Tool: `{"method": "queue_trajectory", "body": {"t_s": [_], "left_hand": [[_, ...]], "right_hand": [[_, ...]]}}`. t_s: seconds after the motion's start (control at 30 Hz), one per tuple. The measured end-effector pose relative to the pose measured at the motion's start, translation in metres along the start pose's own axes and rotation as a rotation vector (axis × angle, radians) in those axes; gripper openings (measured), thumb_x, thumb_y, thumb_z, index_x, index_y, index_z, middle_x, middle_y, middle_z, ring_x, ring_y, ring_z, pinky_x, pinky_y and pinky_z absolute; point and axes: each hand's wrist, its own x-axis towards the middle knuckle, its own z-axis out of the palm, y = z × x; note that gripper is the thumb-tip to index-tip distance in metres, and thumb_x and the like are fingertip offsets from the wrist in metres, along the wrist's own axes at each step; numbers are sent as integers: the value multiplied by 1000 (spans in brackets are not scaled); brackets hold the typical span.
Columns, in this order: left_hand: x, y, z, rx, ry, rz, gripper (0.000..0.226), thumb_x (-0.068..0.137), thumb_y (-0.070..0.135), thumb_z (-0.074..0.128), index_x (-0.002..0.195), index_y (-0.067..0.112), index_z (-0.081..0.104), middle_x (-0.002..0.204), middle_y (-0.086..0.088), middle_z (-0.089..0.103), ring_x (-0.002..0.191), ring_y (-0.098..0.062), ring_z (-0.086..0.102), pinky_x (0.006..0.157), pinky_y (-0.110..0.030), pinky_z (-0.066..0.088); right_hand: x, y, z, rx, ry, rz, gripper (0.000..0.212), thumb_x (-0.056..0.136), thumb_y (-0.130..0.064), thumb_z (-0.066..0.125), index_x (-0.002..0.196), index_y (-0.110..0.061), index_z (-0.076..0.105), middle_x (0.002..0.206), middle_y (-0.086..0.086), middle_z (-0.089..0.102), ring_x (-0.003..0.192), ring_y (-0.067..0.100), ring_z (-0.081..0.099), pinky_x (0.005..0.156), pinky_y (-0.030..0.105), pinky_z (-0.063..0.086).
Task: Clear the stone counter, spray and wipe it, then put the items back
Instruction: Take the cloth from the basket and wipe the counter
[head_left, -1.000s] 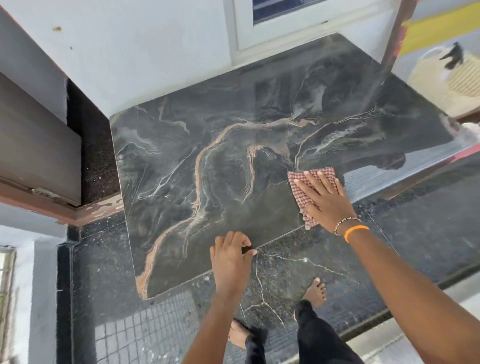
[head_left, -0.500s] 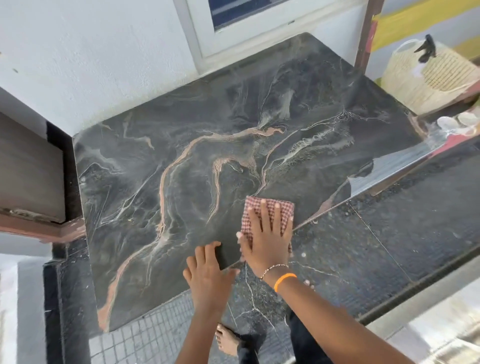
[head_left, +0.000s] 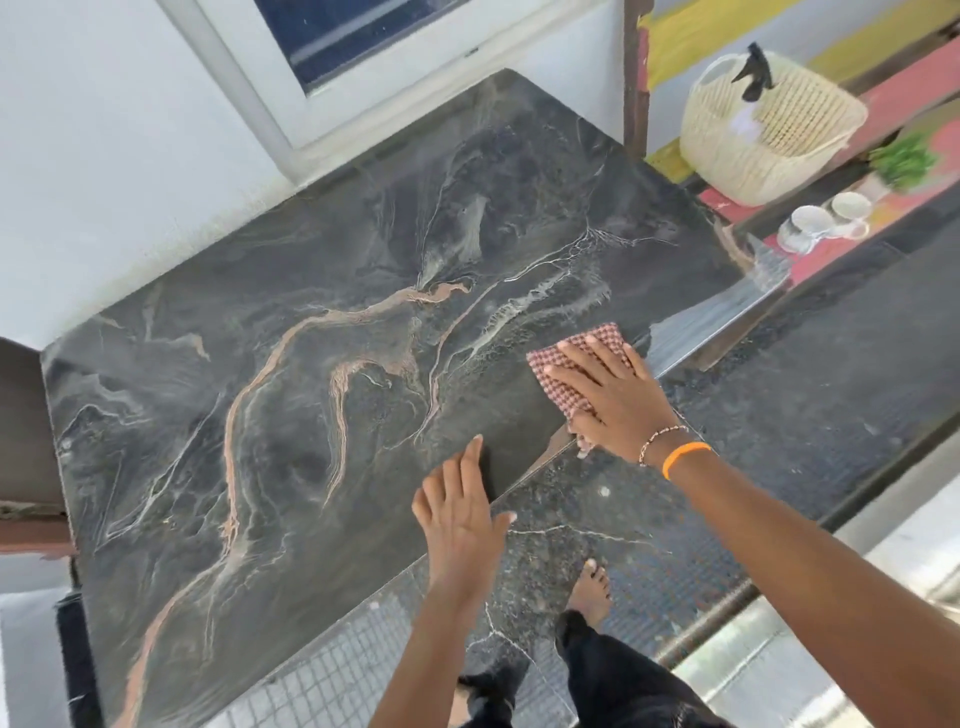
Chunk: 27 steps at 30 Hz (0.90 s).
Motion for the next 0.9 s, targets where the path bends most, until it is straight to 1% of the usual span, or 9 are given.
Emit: {"method": "queue_trajectory", "body": {"t_s": [0.17,0.27,0.37,0.43,0.57,0.67,0.77,0.83,0.9], "left_hand": [[16,27,7,78,44,90,97,58,32,84,139,20,32,111,3,54,102,-24,52,92,-44,42],[19,34,9,94,40,89,93,58,32,84,137,22,35,112,4,55,103,-23,53,93,-43,41],[20,37,12,90,24,62,91,57,31,85,135,22,40,111,5,58,103,-23,53,92,-43,41],[23,40,15,89,24,42,91,56,31,86,135,21,41,109,5,58,102,-23,54,91,-43,42],[29,46,17,85,32,-20,94,56,30,86,137,20,38,111,2,57,103,-26,52,91,-44,41],[28,47,14,40,29,-99,97,61,30,83,142,21,30,121,1,53,112,-27,46,96,-45,35],[28,50,13,23,12,-140,100,63,31,81,144,22,24,124,1,51,115,-28,43,98,-46,31],[32,55,14,30,-16,-143,101,65,33,80,146,23,19,127,1,49,116,-27,41,99,-45,30],[39,62,15,43,-17,-96,99,67,35,79,146,22,19,127,1,49,115,-27,42,99,-44,31]], "right_hand": [[16,91,-22,70,76,300,70,75,-48,13,141,-32,32,156,-5,22,144,25,15,114,54,11],[13,118,-28,151,127,485,61,84,-44,26,143,-30,29,156,-3,19,145,25,10,116,53,7],[4,91,-17,291,219,695,59,86,-36,35,144,-27,28,158,1,15,146,29,3,115,55,0],[-1,54,-7,344,227,731,61,85,-34,36,144,-25,29,158,5,15,145,35,2,114,59,0],[-11,-24,4,213,173,430,58,76,-34,34,132,-23,50,145,9,44,134,40,36,106,64,20],[-8,-53,4,133,59,191,53,78,-39,35,128,-31,52,139,2,51,128,35,47,103,59,33],[9,-43,1,70,-21,-1,50,85,-44,32,133,-37,45,146,-1,44,133,33,41,106,57,30],[23,-26,0,60,-36,-119,49,91,-41,35,140,-38,33,154,-2,28,142,31,23,113,57,14],[38,-6,-8,82,-24,-114,50,95,-38,34,144,-39,23,158,-5,14,146,27,7,115,53,1]]}}
